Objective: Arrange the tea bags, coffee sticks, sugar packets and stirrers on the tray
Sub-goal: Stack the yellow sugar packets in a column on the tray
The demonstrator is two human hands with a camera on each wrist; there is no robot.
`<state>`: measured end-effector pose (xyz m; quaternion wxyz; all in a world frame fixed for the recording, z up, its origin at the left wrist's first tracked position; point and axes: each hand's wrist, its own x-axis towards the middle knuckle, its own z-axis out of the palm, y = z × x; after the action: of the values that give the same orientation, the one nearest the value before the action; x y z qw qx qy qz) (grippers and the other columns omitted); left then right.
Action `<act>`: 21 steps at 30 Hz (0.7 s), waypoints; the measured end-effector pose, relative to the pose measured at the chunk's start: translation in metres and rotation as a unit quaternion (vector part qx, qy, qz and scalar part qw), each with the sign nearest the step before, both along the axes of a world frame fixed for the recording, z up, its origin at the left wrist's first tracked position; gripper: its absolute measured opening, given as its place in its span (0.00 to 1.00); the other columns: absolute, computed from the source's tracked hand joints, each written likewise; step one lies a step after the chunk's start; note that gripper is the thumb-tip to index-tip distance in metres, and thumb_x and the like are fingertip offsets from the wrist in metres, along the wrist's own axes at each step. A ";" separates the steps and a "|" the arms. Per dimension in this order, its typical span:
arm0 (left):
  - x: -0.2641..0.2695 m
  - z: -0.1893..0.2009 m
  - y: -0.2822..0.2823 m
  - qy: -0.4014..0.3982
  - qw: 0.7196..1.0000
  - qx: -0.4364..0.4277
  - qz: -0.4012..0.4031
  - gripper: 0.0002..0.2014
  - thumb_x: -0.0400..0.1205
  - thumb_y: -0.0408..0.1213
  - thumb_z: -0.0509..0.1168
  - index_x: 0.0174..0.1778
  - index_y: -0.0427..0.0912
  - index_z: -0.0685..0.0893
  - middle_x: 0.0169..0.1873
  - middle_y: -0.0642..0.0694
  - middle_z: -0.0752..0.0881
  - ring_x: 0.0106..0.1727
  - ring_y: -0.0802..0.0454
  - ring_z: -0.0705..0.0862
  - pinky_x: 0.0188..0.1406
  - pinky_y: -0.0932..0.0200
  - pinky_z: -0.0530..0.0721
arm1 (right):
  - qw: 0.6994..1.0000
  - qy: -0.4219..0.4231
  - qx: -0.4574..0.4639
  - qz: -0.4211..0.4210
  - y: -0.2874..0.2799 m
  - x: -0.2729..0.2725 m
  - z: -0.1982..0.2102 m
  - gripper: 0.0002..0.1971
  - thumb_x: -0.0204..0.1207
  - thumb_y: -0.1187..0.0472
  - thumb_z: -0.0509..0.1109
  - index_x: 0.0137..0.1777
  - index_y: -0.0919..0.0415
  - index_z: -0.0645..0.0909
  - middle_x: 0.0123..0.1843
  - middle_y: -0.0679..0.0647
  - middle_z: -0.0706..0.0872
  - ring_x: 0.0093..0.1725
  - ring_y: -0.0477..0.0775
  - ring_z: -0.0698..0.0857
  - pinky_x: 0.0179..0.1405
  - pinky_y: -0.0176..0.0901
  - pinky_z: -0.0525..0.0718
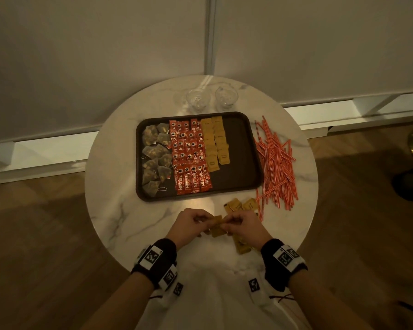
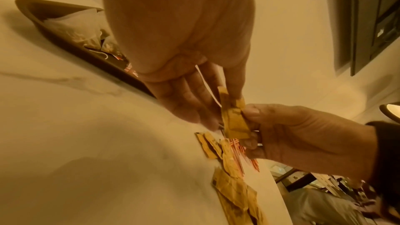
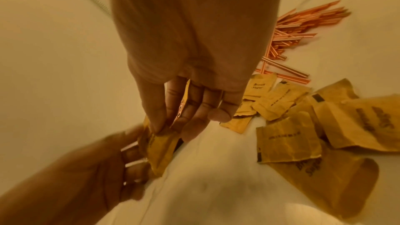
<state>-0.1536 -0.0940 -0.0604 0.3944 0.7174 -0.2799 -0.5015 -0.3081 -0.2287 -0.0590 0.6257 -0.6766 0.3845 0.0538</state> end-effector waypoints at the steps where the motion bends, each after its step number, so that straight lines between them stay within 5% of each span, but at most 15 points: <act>1: 0.000 0.000 -0.001 -0.014 1.000 -0.004 0.009 0.05 0.81 0.37 0.72 0.50 0.42 0.92 0.40 0.47 0.93 0.37 0.56 0.89 0.32 0.64 0.83 | 1.000 -0.001 -0.007 0.007 0.000 0.000 0.000 0.05 0.75 0.68 0.77 0.49 0.66 0.89 0.44 0.59 0.92 0.40 0.51 0.88 0.45 0.41 0.89; 7: 0.002 0.001 -0.008 -0.046 0.999 -0.022 0.009 0.04 0.81 0.34 0.72 0.45 0.44 0.93 0.37 0.49 0.92 0.35 0.59 0.87 0.31 0.65 0.83 | 1.000 -0.020 -0.018 0.002 0.004 -0.001 -0.001 0.05 0.75 0.68 0.77 0.49 0.61 0.89 0.41 0.49 0.91 0.36 0.40 0.88 0.41 0.34 0.86; 13: 0.008 -0.001 -0.015 -0.072 0.997 -0.028 -0.030 0.02 0.79 0.34 0.74 0.45 0.41 0.92 0.37 0.48 0.91 0.37 0.54 0.88 0.36 0.67 0.84 | 1.000 -0.004 -0.027 0.000 0.004 0.001 -0.005 0.04 0.75 0.66 0.77 0.48 0.60 0.89 0.42 0.51 0.92 0.36 0.43 0.88 0.42 0.37 0.88; 18: 0.014 -0.004 -0.023 -0.080 0.996 -0.035 0.008 0.01 0.79 0.33 0.74 0.43 0.42 0.91 0.34 0.53 0.89 0.32 0.64 0.85 0.33 0.71 0.80 | 0.999 0.025 -0.042 -0.018 -0.004 0.004 -0.012 0.04 0.75 0.62 0.77 0.48 0.60 0.90 0.42 0.55 0.92 0.38 0.51 0.89 0.44 0.47 0.91; 21: 0.016 -0.005 -0.026 -0.063 0.997 -0.031 0.017 0.01 0.79 0.32 0.74 0.45 0.39 0.91 0.34 0.52 0.89 0.31 0.66 0.84 0.31 0.74 0.78 | 0.999 0.021 -0.040 -0.005 -0.010 0.009 -0.013 0.03 0.76 0.63 0.77 0.47 0.60 0.90 0.42 0.54 0.91 0.40 0.51 0.88 0.44 0.43 0.90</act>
<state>-0.1377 -0.1204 -0.0655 0.4063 0.7396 -0.3080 -0.4393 -0.2995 -0.2388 -0.0719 0.5900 -0.6978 0.4031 0.0492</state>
